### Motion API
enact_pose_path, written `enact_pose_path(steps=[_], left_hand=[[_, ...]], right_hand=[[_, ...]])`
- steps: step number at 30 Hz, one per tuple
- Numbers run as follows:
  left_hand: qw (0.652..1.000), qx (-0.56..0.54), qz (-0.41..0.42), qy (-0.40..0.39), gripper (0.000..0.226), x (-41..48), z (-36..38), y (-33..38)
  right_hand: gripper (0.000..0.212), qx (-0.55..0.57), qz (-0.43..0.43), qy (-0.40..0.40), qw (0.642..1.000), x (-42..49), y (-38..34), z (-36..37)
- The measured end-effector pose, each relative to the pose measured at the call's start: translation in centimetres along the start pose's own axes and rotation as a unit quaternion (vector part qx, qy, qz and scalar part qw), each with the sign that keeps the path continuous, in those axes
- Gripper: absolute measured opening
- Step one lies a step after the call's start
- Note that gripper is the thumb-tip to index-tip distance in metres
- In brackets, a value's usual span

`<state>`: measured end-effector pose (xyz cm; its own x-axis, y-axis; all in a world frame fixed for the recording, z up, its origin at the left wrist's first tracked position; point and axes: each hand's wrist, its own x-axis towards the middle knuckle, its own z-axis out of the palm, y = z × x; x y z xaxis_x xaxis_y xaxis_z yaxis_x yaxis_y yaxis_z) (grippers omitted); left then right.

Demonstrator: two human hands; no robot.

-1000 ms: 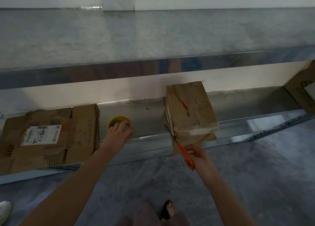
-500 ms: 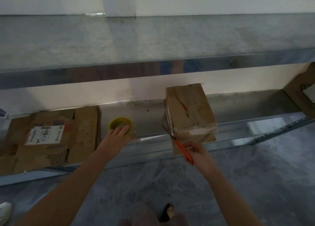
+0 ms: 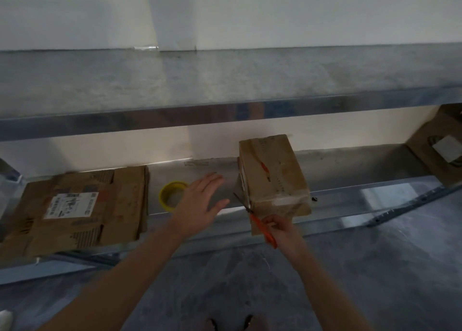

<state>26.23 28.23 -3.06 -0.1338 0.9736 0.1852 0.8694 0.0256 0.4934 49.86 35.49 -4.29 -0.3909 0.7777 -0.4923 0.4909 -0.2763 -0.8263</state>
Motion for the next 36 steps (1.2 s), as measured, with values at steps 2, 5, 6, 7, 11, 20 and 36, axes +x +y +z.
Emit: enact_pose_path(steps=[2,5,6,7,11,20,36], left_hand=[[0.999,-0.032,0.027,-0.001,0.063,0.8,0.7,3.0],[0.998,-0.017,0.033,-0.046,0.069,1.4,2.7,6.0],[0.998,-0.005,0.027,-0.049,0.071,1.5,3.3,6.3],[0.999,0.008,0.020,-0.047,0.072,1.7,3.7,6.5],[0.999,0.038,-0.007,-0.028,0.073,2.2,4.2,7.0],[0.997,0.008,-0.071,0.021,0.074,2.7,4.6,8.5],[0.995,-0.014,-0.101,0.011,0.063,3.8,4.0,9.4]], right_hand=[[0.009,-0.004,-0.011,0.000,1.000,0.1,-0.2,-0.3],[0.022,-0.043,-0.030,-0.011,0.999,0.2,-0.8,-1.0],[0.033,-0.050,-0.037,-0.021,0.998,0.3,-0.9,-1.3],[0.042,-0.051,-0.046,-0.030,0.997,0.4,-1.0,-1.7],[0.039,-0.091,-0.084,-0.057,0.991,1.1,-0.1,-3.4],[0.044,-0.334,-0.175,0.059,0.924,-0.7,8.3,-15.0],[0.044,-0.355,-0.066,0.162,0.918,16.9,5.3,-20.9]])
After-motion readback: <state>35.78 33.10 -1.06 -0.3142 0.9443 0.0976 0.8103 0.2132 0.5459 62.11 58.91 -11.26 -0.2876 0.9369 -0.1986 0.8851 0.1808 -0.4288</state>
